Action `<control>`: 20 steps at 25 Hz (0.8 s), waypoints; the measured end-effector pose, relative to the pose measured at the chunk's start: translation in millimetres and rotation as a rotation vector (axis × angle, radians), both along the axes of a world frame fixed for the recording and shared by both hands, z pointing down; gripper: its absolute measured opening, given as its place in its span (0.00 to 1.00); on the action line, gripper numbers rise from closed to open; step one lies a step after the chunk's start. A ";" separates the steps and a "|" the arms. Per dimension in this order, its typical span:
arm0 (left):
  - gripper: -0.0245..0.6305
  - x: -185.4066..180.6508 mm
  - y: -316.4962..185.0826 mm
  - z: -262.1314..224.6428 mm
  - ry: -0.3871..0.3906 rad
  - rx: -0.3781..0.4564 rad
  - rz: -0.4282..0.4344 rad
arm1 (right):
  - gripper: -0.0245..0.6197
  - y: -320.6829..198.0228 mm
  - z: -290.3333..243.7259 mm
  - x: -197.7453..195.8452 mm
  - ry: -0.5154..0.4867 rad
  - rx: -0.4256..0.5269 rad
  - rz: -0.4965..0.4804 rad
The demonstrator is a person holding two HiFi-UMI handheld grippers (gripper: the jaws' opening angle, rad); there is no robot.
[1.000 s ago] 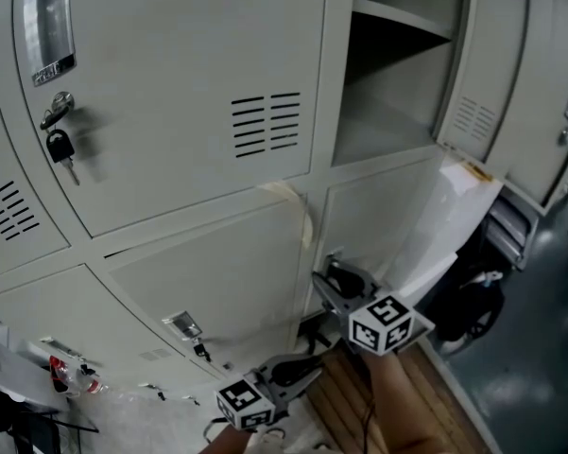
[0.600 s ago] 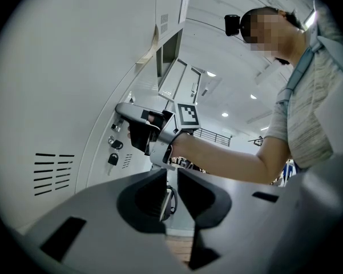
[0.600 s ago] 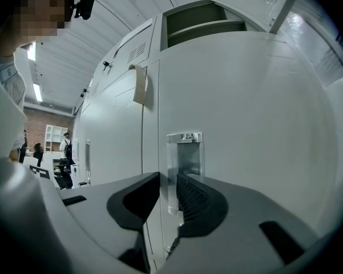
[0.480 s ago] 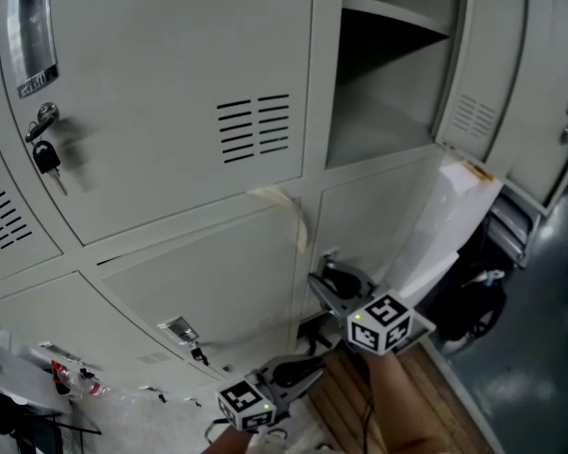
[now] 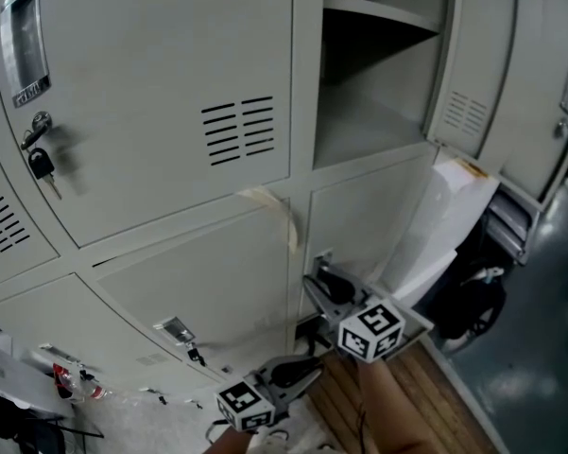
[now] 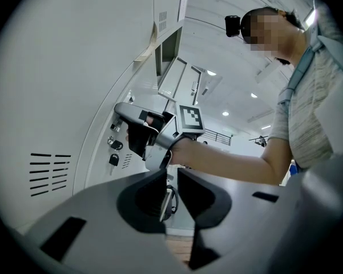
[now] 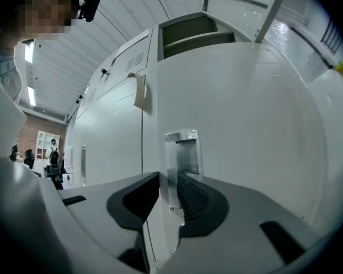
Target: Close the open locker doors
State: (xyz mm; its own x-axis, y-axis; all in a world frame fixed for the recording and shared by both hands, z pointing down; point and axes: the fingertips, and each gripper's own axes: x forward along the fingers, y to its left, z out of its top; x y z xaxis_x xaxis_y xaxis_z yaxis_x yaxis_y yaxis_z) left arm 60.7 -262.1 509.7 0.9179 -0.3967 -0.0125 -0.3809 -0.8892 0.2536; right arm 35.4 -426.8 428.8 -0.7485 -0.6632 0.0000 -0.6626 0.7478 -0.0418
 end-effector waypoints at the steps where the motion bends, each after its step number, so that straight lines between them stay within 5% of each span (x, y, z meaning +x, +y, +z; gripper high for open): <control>1: 0.11 -0.1 0.0 0.3 -0.003 -0.003 -0.003 | 0.19 0.7 0.6 0.6 -0.018 0.007 0.005; 7: 0.11 1.9 2.8 6.0 -0.006 -0.014 0.002 | 0.19 3.4 6.8 2.7 -0.181 0.042 0.039; 20: 0.11 -1.9 -4.1 -3.1 -0.019 0.023 -0.015 | 0.19 18.3 28.7 23.5 -0.022 0.020 0.114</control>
